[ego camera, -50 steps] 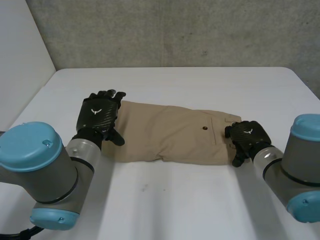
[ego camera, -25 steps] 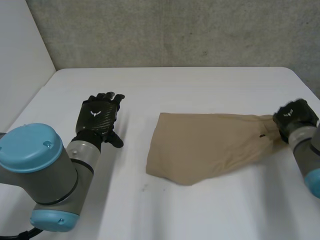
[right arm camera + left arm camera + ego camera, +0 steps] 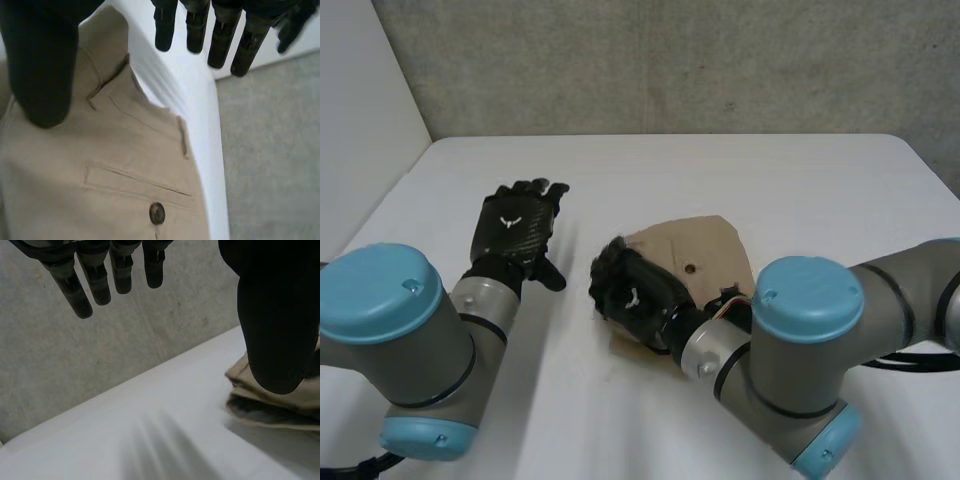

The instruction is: Fold the shorts.

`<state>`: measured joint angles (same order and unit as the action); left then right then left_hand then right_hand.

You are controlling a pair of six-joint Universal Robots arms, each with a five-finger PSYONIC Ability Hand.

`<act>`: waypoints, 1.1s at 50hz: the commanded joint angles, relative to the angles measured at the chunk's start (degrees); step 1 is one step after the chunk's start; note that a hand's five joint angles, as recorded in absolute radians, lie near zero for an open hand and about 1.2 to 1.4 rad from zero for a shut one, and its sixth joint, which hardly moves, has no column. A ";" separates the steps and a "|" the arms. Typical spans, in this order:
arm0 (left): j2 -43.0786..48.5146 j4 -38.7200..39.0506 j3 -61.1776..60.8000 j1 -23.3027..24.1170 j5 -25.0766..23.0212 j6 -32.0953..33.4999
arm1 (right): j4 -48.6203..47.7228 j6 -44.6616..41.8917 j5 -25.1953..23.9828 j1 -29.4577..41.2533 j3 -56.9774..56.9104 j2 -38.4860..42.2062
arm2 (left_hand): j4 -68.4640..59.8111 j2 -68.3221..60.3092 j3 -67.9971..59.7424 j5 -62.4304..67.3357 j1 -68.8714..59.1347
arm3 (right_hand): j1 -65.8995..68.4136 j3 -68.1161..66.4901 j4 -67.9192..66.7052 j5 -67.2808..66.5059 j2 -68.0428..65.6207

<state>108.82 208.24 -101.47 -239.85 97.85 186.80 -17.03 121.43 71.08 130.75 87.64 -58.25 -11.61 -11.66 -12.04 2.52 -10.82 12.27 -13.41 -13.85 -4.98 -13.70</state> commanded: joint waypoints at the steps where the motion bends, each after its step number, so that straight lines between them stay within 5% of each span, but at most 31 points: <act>1: -0.37 -0.47 6.18 0.43 -0.38 -0.29 | 0.42 35.67 1.95 -6.55 -0.62 -12.57 | 1.61 1.66 2.04 -2.52 0.82 | -2.27 3.41 3.85 4.98 3.70; 3: -0.19 -2.04 9.25 1.22 -0.47 -0.29 | 1.39 48.34 2.13 -9.36 -1.24 -15.57 | 1.40 1.45 1.83 -2.31 0.61 | -2.27 3.41 3.85 4.98 3.70; 7: 2.61 -7.39 16.62 5.33 -1.43 -0.73 | 6.30 58.22 2.04 -15.42 -2.47 -16.98 | 1.40 1.45 1.82 -2.30 0.61 | -2.27 3.41 3.85 4.98 3.70; 15: 14.99 -18.82 29.91 11.06 -2.93 -4.15 | 18.78 52.78 2.57 -18.34 -8.44 -7.77 | 1.06 1.11 1.49 -1.97 0.27 | -2.27 3.41 3.85 4.98 3.70; 25: 25.20 -25.87 33.88 11.07 0.67 -4.77 | 21.16 49.70 4.50 -18.16 -13.10 6.11 | 0.56 0.61 0.98 -1.46 -0.23 | -2.27 3.41 3.85 4.98 3.70; 33: 27.23 -29.38 34.14 10.63 1.55 -4.25 | 22.31 41.19 8.45 -18.07 -15.22 8.33 | 0.56 0.61 0.98 -1.46 -0.23 | -2.27 3.41 3.85 4.98 3.70; 45: 10.64 -29.82 33.53 9.23 1.29 -4.60 | 22.05 43.00 10.56 -18.86 -13.98 -7.37 | 1.06 1.11 1.49 -1.97 0.27 | -2.27 3.41 3.85 4.98 3.70; 55: -8.53 -41.41 35.90 -2.98 -1.61 -6.44 | 24.32 50.49 21.55 -23.25 -17.41 -24.62 | 1.06 1.11 1.49 -1.96 0.27 | -2.27 3.41 3.85 4.98 3.70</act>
<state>108.94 174.63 -67.64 -235.34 98.17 181.90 5.08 169.28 87.44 110.75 72.20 -75.16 -11.61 -11.66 -12.04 2.51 -10.82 10.81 -12.25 -13.38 -2.86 -12.49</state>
